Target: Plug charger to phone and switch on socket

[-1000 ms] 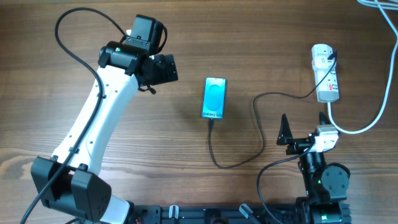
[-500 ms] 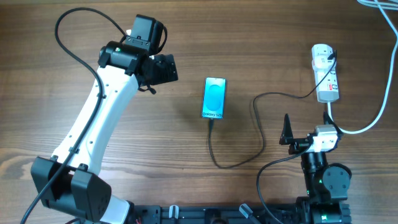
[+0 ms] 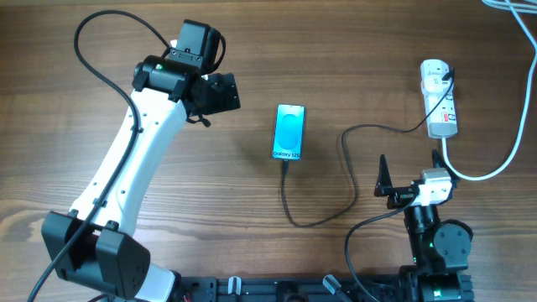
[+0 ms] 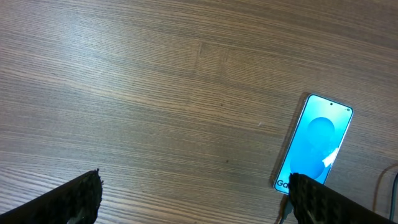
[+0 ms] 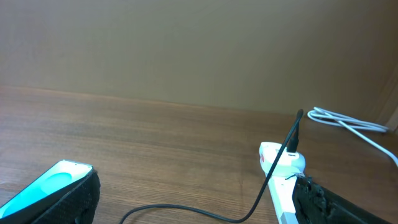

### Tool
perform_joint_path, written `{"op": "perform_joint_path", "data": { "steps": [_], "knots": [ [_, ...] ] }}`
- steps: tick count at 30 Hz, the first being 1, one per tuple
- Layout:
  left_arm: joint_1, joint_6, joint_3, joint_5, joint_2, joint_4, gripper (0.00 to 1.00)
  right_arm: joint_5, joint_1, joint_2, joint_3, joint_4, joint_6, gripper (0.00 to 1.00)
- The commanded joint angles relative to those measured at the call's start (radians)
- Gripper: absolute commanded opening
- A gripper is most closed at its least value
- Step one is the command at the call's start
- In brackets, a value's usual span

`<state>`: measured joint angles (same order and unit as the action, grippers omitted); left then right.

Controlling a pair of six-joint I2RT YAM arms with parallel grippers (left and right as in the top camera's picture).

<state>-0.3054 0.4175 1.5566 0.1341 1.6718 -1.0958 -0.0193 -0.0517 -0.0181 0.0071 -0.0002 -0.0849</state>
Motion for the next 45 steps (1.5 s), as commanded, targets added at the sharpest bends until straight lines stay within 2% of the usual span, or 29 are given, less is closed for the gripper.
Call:
{"op": "perform_joint_path", "data": {
  "steps": [1, 31, 45],
  "knots": [
    [0.007, 0.01, -0.002, 0.013, 0.001, 0.003, 1.0, -0.013, -0.003, 0.014, -0.002, 0.003, -0.017, 0.99],
    [0.006, 0.009, -0.002, 0.013, 0.002, 0.003, 1.0, -0.013, -0.003, 0.014, -0.002, 0.003, -0.017, 1.0],
    [0.007, 0.01, -0.002, 0.013, -0.071, 0.003, 1.0, -0.013, -0.003, 0.014, -0.002, 0.003, -0.018, 1.0]
  ]
}}
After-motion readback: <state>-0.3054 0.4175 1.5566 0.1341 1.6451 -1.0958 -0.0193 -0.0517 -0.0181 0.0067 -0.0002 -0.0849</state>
